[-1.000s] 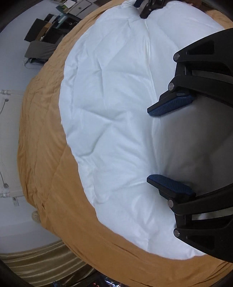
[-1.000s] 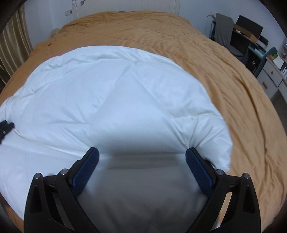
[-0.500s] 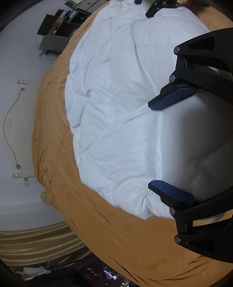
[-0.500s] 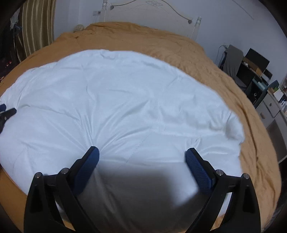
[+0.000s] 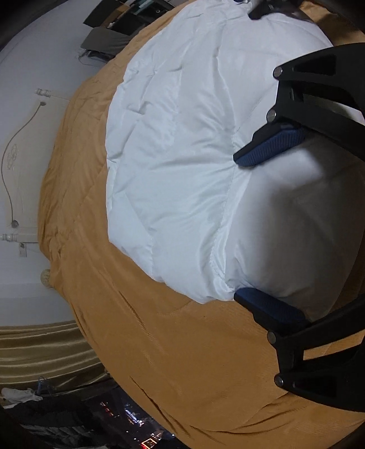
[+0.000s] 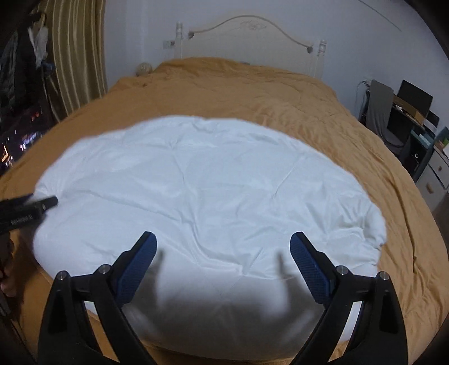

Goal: Fold large clothes

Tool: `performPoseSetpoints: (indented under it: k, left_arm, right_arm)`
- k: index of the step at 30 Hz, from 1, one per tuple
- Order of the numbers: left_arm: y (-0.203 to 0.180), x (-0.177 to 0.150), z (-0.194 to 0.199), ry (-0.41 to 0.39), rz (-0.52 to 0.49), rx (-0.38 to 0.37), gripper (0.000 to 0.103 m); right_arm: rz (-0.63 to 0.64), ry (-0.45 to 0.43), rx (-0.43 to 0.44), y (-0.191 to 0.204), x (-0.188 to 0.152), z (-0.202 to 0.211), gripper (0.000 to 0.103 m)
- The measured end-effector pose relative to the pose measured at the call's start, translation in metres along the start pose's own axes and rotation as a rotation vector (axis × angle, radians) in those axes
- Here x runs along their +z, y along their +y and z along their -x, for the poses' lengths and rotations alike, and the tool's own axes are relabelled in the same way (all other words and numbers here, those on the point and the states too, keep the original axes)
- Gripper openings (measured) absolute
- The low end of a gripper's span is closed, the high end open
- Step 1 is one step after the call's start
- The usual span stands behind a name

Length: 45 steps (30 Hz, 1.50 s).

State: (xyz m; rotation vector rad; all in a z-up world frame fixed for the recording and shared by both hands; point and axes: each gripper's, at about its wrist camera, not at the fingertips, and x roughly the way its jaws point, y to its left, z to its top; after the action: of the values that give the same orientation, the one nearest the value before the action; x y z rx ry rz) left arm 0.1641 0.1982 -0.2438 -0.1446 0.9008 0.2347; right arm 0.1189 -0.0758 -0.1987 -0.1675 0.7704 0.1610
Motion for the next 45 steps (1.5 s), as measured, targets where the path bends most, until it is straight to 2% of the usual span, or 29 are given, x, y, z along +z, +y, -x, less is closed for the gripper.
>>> performPoseSetpoints:
  k: [1, 2, 4, 5, 7, 9, 11, 14, 17, 19, 21, 24, 27, 28, 29, 30, 31, 32, 33, 35, 37, 39, 40, 41, 42, 45]
  left_arm:
    - [0.008, 0.003, -0.003, 0.009, 0.028, 0.000, 0.100]
    - [0.019, 0.004, -0.001, 0.015, 0.068, 0.000, 0.100]
    - [0.050, 0.009, -0.005, 0.041, 0.189, 0.005, 0.100]
    - [0.066, 0.011, -0.007, 0.057, 0.253, -0.023, 0.100]
    - [0.093, 0.006, -0.015, 0.105, 0.393, -0.173, 0.099]
    - [0.109, -0.007, -0.017, 0.117, 0.516, -0.349, 0.099]
    - [0.112, -0.018, -0.016, 0.120, 0.554, -0.440, 0.099]
    - [0.106, -0.022, -0.015, 0.110, 0.528, -0.491, 0.099]
    - [0.090, -0.018, -0.024, 0.140, 0.504, -0.551, 0.099]
    - [0.078, -0.013, -0.029, 0.157, 0.471, -0.556, 0.099]
    - [0.061, -0.002, -0.043, 0.173, 0.423, -0.524, 0.101]
    - [0.054, 0.001, -0.049, 0.199, 0.427, -0.473, 0.103]
    - [0.050, 0.004, -0.054, 0.176, 0.431, -0.458, 0.102]
    - [0.050, 0.005, -0.053, 0.154, 0.433, -0.440, 0.089]
    - [0.050, 0.005, -0.054, 0.137, 0.434, -0.417, 0.066]
    - [0.052, 0.008, -0.053, 0.135, 0.440, -0.420, 0.061]
    - [0.055, 0.008, -0.050, 0.131, 0.446, -0.433, 0.053]
    - [0.057, 0.009, -0.047, 0.126, 0.445, -0.447, 0.050]
    - [0.056, 0.007, -0.044, 0.128, 0.431, -0.445, 0.049]
    - [0.057, 0.007, -0.043, 0.126, 0.415, -0.427, 0.049]
    - [0.057, 0.008, -0.045, 0.128, 0.423, -0.424, 0.050]
    - [0.057, 0.006, -0.042, 0.129, 0.423, -0.421, 0.050]
    - [0.055, 0.003, -0.040, 0.130, 0.416, -0.416, 0.050]
    - [0.048, 0.006, -0.040, 0.131, 0.407, -0.412, 0.050]
    - [0.047, 0.007, -0.039, 0.133, 0.399, -0.407, 0.050]
    - [0.045, 0.011, -0.037, 0.139, 0.367, -0.387, 0.050]
  right_arm:
    - [0.022, 0.066, -0.025, 0.003, -0.013, -0.020, 0.100]
    - [0.001, 0.084, -0.010, -0.003, -0.023, -0.036, 0.103]
    - [-0.038, 0.068, 0.020, -0.016, -0.028, -0.040, 0.103]
    - [-0.050, 0.087, 0.029, -0.019, -0.024, -0.042, 0.103]
    - [-0.053, 0.093, 0.038, -0.021, -0.022, -0.044, 0.103]
    - [-0.057, 0.083, 0.043, -0.022, -0.027, -0.044, 0.103]
    - [-0.055, 0.082, 0.040, -0.022, -0.028, -0.045, 0.103]
    - [-0.055, 0.084, 0.039, -0.023, -0.029, -0.047, 0.103]
    - [-0.055, 0.083, 0.035, -0.019, -0.031, -0.044, 0.103]
    - [-0.054, 0.084, 0.033, -0.019, -0.031, -0.045, 0.103]
    - [-0.053, 0.084, 0.031, -0.019, -0.031, -0.046, 0.103]
    - [-0.053, 0.085, 0.033, -0.019, -0.031, -0.045, 0.103]
    - [-0.055, 0.089, 0.034, -0.019, -0.031, -0.045, 0.103]
    - [-0.057, 0.089, 0.034, -0.019, -0.031, -0.045, 0.103]
    - [-0.062, 0.089, 0.034, -0.020, -0.030, -0.044, 0.103]
    - [-0.067, 0.084, 0.032, -0.020, -0.029, -0.041, 0.102]
    - [-0.074, 0.079, 0.023, -0.021, -0.027, -0.035, 0.098]
    - [-0.083, 0.067, 0.006, -0.021, -0.023, -0.024, 0.091]
    - [-0.086, 0.044, 0.007, -0.020, -0.018, -0.011, 0.079]
    - [-0.069, -0.008, 0.064, -0.011, -0.006, 0.017, 0.076]
    - [-0.057, -0.010, 0.131, 0.005, 0.007, 0.030, 0.061]
    - [-0.044, 0.070, 0.194, 0.025, 0.018, 0.020, 0.052]
    - [-0.040, 0.135, 0.220, 0.035, 0.021, 0.006, 0.040]
    - [-0.040, 0.201, 0.238, 0.042, 0.022, -0.011, 0.033]
    - [-0.053, 0.252, 0.234, 0.047, 0.023, -0.029, 0.031]
    - [-0.032, 0.259, 0.142, 0.056, 0.047, -0.062, 0.027]
